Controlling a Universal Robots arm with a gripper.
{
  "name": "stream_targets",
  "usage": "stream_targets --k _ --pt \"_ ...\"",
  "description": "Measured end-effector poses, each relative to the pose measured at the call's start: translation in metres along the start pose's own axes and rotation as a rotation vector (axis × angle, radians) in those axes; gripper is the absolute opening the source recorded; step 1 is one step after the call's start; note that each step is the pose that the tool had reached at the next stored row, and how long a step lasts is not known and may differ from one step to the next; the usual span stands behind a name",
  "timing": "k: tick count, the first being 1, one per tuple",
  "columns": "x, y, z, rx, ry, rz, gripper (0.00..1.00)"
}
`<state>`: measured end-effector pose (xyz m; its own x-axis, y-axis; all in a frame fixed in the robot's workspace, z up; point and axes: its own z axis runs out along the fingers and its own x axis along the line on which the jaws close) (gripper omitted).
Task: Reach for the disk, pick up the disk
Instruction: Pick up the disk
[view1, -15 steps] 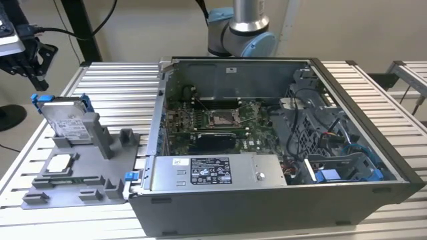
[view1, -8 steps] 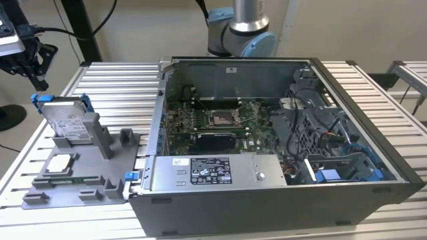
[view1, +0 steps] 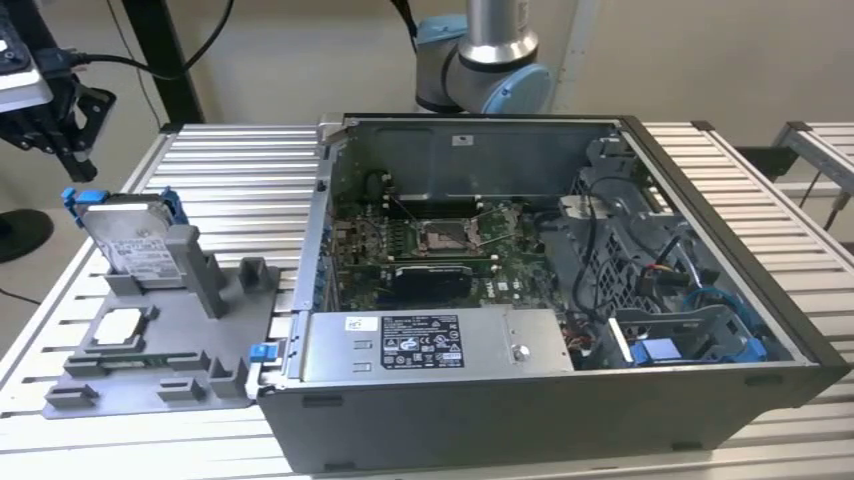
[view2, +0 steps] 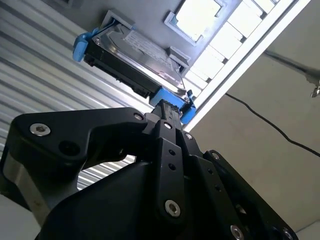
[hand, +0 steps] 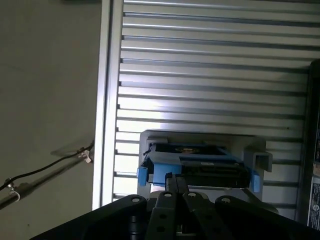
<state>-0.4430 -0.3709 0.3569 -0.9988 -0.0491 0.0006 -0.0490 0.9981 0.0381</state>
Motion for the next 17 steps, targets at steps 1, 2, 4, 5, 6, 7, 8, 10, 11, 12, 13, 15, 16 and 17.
stream_targets --k 1,2,4,5,6,7,8,10,11,12,13,15,16,17 --pt "0.0 0.0 0.0 0.0 0.0003 -0.008 0.0" --pt "0.0 0.0 0.0 0.0 0.0007 -0.019 0.0" --pt "0.0 0.0 0.0 0.0 0.0019 -0.051 0.0" --pt "0.0 0.0 0.0001 0.0 0.0025 -0.07 0.0" --pt "0.0 0.0 0.0 0.0 0.0033 -0.088 0.0" --pt "0.0 0.0 0.0 0.0001 0.004 -0.105 0.0" --pt "0.0 0.0 0.0 0.0001 0.0046 -0.124 0.0" --pt "0.0 0.0 0.0 0.0001 0.006 -0.16 0.0" --pt "0.0 0.0 0.0 0.0001 0.0067 -0.179 0.0" --pt "0.0 0.0 0.0 0.0001 0.0074 -0.197 0.0" --pt "0.0 0.0 0.0 0.0001 0.0081 -0.215 0.0" --pt "0.0 0.0 0.0 0.0002 0.0096 -0.252 0.0" --pt "0.0 0.0 0.0 0.0001 0.0102 -0.27 0.0" --pt "0.0 0.0 0.0 0.0001 0.0109 -0.287 0.0"
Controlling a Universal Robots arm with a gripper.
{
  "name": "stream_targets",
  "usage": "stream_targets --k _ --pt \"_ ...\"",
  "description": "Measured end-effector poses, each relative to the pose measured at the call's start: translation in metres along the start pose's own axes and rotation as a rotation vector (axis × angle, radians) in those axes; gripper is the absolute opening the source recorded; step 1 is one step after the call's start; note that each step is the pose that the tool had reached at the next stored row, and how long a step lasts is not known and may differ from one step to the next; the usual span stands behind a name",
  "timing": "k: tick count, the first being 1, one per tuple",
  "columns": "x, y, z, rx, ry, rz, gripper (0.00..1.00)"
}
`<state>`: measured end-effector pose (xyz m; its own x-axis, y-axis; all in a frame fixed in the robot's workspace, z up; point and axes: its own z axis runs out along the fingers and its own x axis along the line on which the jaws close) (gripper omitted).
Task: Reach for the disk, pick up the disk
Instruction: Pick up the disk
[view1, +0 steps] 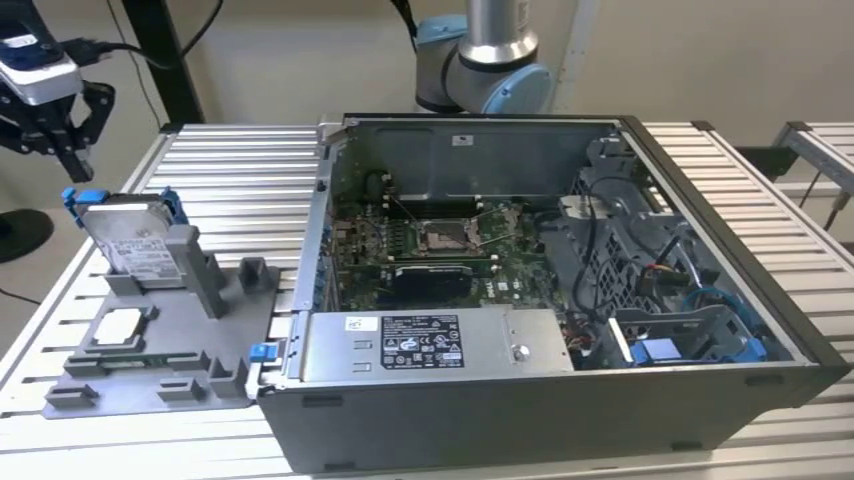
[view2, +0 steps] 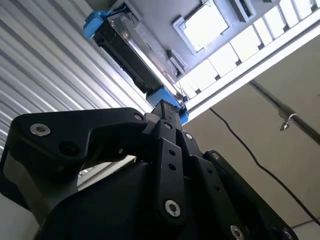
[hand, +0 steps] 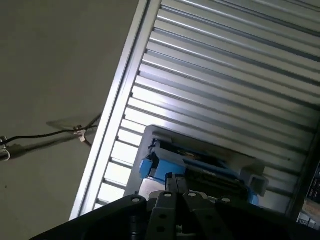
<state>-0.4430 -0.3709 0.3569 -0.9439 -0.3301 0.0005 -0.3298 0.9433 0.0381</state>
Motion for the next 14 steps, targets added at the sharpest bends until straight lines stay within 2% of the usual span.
stream_targets --k 14 --pt "0.0 0.0 0.0 0.0001 0.0097 -0.256 0.0"
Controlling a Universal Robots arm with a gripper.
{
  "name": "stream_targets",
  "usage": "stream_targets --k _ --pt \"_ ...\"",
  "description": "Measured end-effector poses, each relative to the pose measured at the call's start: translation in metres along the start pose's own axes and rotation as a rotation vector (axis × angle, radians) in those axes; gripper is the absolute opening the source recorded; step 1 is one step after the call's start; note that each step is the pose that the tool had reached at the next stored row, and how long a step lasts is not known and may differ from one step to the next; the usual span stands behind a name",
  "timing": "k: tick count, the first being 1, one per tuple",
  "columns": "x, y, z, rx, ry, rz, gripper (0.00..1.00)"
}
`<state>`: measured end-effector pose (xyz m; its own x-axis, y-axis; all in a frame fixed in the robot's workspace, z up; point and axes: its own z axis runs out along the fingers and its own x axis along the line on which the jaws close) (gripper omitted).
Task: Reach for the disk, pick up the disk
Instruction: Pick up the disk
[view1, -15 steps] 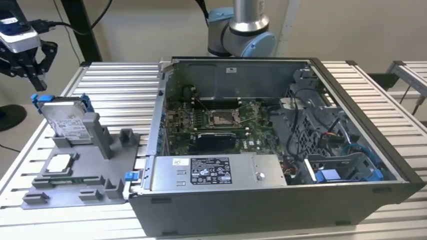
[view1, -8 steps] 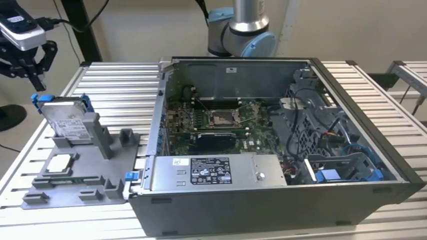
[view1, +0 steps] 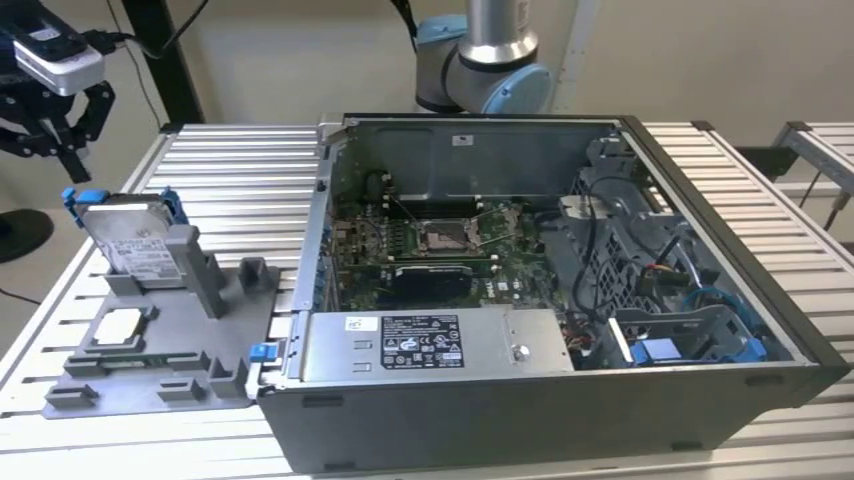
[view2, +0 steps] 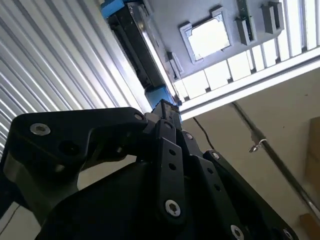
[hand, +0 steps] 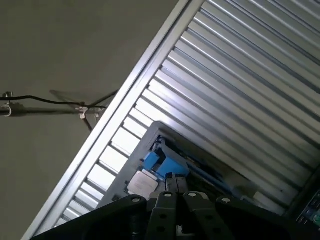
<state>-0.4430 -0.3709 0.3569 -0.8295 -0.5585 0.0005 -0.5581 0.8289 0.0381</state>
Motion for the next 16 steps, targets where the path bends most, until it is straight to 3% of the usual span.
stream_targets --k 16 --pt "0.0 0.0 0.0 0.0001 0.0111 -0.291 0.0"
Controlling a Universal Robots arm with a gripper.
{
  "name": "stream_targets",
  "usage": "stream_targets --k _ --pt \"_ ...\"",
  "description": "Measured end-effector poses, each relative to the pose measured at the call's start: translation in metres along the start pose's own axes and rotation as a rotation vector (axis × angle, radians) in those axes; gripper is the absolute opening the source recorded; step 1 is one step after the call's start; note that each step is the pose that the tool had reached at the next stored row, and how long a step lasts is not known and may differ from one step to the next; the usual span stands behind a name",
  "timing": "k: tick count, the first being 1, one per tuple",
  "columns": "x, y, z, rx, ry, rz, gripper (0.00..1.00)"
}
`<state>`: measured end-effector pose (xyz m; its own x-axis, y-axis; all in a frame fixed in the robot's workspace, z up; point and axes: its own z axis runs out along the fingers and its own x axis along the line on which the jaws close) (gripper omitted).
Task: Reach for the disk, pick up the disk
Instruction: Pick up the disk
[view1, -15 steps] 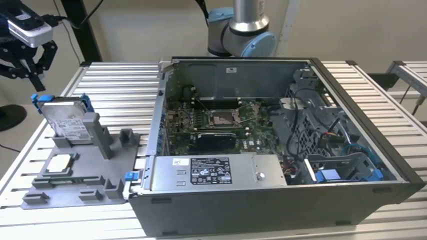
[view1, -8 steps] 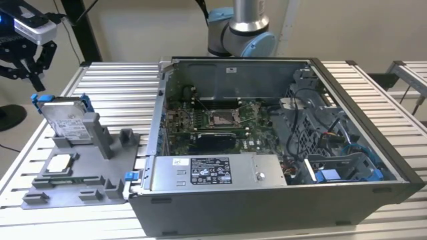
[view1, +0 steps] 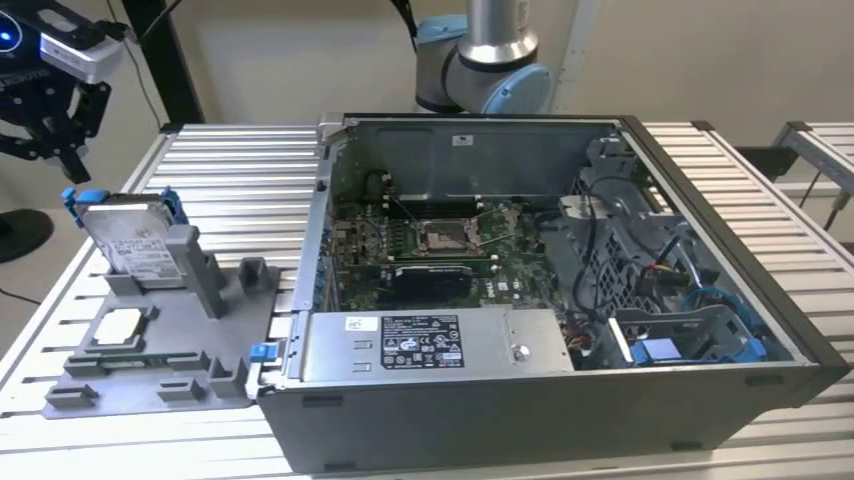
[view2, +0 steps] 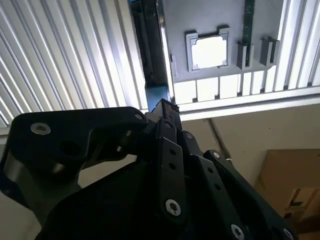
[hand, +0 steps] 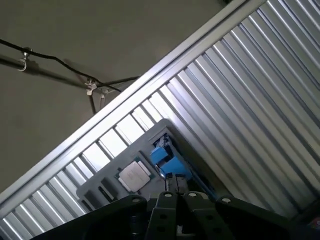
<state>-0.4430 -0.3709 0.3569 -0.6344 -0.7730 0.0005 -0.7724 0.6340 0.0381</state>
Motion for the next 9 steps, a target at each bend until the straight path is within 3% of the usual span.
stream_targets --k 9 --pt "0.0 0.0 0.0 0.0001 0.0062 -0.163 0.0"
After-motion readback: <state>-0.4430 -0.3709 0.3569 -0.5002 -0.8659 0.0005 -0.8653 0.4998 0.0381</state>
